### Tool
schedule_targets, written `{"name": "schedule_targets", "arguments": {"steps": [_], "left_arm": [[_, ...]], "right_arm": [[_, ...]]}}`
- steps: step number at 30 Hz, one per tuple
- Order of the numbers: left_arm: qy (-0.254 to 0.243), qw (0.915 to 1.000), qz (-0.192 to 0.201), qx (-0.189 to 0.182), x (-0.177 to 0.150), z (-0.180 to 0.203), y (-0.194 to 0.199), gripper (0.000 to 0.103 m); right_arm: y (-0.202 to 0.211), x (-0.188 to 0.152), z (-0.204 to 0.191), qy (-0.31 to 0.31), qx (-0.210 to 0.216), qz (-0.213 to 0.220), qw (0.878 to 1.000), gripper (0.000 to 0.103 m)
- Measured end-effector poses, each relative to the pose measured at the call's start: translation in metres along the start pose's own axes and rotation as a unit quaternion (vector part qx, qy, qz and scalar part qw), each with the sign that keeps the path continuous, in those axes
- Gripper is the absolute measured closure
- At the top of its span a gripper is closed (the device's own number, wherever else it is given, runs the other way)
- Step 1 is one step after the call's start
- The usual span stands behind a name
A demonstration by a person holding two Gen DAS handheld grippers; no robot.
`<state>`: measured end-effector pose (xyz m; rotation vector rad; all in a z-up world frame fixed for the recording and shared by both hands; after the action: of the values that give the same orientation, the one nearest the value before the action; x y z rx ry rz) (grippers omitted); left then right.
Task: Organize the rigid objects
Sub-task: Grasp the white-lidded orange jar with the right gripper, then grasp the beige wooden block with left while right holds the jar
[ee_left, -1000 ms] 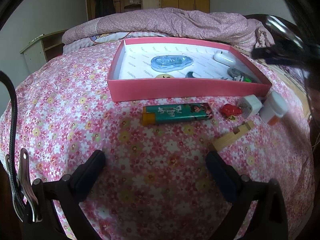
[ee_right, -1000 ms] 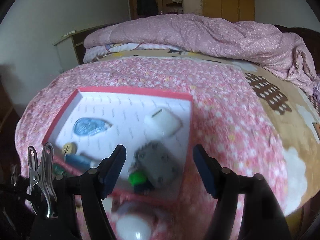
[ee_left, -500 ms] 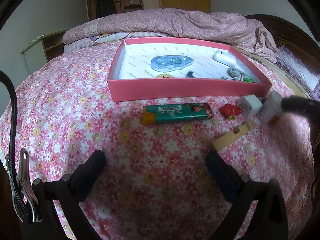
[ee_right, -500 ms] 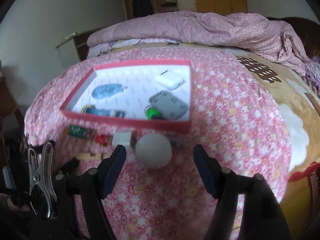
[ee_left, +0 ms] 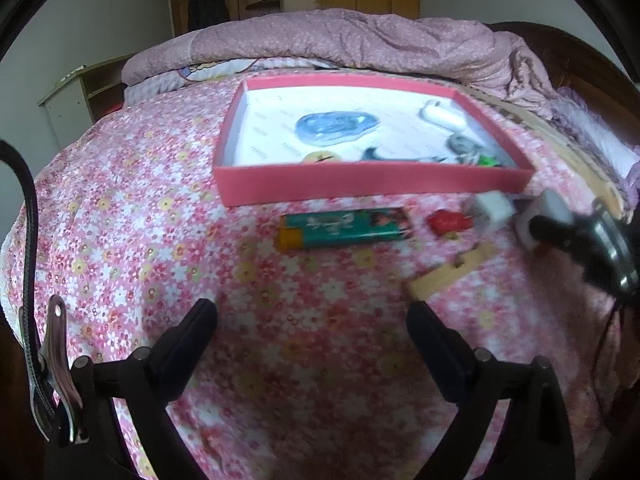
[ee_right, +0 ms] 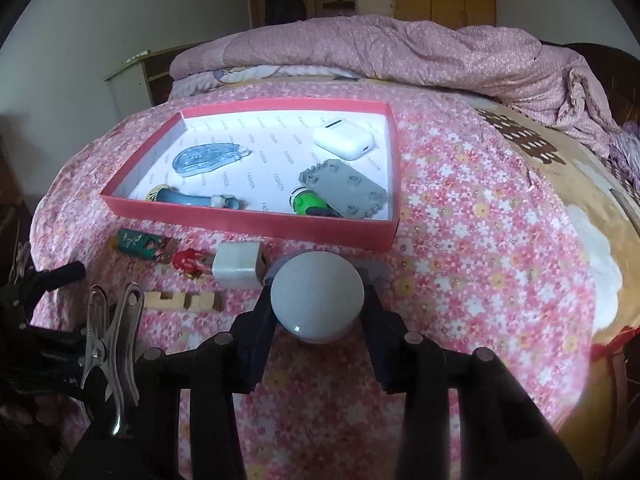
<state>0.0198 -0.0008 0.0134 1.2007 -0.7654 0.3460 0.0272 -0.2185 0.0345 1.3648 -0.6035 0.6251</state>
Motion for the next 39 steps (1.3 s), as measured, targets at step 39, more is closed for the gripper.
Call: {"name": "schedule_targets", "arguments": {"steps": [39], "left_arm": [[0.032, 0.9992, -0.024, 0.003, 0.028, 0.063, -0.046, 0.025]], "right_arm": [[0.008, -0.026, 0.032, -0.052, 0.030, -0.006, 0.998, 0.061]]}}
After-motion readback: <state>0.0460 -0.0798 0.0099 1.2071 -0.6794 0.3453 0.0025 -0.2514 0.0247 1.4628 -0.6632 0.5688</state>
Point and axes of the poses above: each gripper's, at about its wrist camera, not at the fingertips, and y roughly against the way its jaws point, z to its right, x to its top, the point moved 1 cm from there along -y, roughly the way its jaws point, and after that the axes turned 14 degrees about -x, right-handed, at the moved point
